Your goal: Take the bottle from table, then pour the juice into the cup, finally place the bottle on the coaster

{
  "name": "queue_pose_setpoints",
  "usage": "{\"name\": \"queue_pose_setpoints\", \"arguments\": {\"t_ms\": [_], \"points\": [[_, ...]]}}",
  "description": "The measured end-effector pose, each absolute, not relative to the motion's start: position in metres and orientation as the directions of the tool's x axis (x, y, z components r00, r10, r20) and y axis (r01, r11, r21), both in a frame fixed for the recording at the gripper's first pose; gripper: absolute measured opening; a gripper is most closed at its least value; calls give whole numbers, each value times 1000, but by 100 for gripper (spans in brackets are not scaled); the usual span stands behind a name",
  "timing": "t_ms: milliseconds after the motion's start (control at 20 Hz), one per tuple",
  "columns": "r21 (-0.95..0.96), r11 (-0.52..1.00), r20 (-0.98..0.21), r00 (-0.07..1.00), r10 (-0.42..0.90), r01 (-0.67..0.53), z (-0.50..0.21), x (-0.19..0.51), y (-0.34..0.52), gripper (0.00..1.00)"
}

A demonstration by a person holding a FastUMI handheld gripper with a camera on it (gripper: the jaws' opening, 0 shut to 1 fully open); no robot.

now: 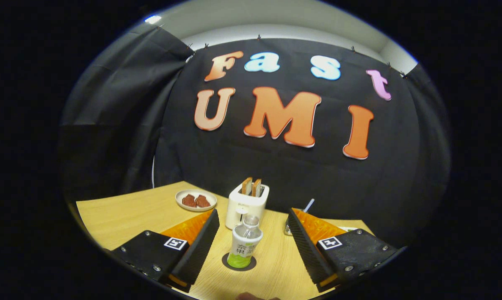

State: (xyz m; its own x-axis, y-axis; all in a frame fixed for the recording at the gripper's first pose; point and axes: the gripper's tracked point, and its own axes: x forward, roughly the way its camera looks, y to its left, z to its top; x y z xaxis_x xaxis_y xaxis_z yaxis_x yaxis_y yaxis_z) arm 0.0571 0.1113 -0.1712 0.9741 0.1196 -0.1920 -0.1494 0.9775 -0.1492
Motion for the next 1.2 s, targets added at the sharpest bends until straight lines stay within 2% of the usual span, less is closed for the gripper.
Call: {"name": "queue_pose_setpoints", "arguments": {"t_ms": [200,500,850,1200], "points": [[-147,986,-62,996,69,-78,-94,29,102,98],[-84,994,19,997,70,-69,-22,-19,100,98],[-3,996,47,995,86,-86,3,-64,92,98],[-20,996,99,991,90,-89,34,-70,79,98]]}}
